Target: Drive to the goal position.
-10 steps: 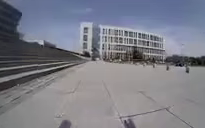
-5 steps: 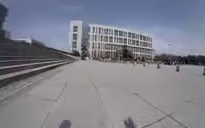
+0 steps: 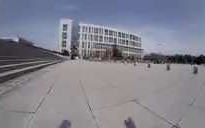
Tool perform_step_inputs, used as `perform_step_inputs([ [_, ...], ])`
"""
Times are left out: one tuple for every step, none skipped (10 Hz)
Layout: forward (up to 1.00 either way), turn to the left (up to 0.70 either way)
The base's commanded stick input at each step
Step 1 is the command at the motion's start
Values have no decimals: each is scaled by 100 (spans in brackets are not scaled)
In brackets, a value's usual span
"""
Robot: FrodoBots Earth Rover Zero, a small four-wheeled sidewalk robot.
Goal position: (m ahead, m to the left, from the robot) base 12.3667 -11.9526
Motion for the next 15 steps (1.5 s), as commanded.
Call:
perform_step_inputs([
  [70, -35],
  [70, -35],
  [70, -35],
  [70, -35],
  [70, -35],
  [70, -35],
  [70, -35],
  [70, -35],
  [70, -35],
  [70, -35],
  [70, -35],
  [70, -35],
  [70, -35],
  [70, -35],
  [70, -35],
])
